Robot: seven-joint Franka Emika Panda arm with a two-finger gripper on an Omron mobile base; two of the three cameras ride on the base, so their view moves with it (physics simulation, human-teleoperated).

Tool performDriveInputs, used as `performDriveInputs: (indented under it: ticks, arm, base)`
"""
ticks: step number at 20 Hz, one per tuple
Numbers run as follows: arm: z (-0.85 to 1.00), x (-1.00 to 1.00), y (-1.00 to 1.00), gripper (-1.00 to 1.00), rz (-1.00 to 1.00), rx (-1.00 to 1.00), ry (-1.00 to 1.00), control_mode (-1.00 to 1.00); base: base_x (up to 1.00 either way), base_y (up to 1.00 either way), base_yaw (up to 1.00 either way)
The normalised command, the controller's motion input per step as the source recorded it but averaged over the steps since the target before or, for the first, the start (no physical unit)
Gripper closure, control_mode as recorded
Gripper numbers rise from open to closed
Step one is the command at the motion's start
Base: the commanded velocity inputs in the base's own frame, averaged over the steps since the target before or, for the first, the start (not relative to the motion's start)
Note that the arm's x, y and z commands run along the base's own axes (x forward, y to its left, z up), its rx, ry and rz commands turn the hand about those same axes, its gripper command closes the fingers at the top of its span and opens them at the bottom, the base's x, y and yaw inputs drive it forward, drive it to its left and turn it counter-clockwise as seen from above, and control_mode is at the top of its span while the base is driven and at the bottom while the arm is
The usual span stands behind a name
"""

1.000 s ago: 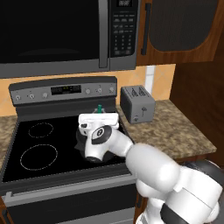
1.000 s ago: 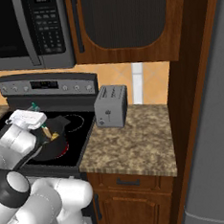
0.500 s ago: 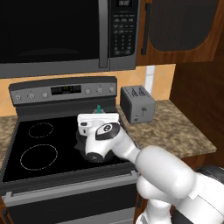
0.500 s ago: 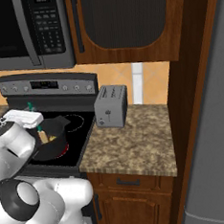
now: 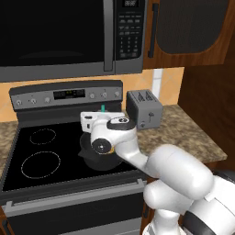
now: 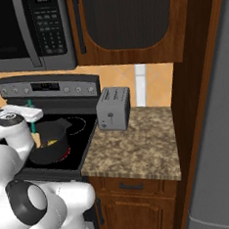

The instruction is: Put the squash and squash in the pot. Retrieve the spatula and lightly stir the vegetables in the pot.

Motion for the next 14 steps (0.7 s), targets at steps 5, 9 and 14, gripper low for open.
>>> performDriveInputs:
  ticks: [5, 9, 14]
  arm:
    - [-0.05, 0.20, -0.16, 1.00, 0.00, -0.13, -0.07, -1.00]
    - [-0.29, 0.45, -0.06, 1.00, 0.00, -0.18, -0.08, -1.00]
    - [-0.55, 0.37, -0.01, 1.00, 0.00, -0.19, -0.16, -1.00]
  base:
    - [0.00, 0.00, 0.00]
    - [0.00, 0.00, 0.00]
    - [0.00, 0.00, 0.00]
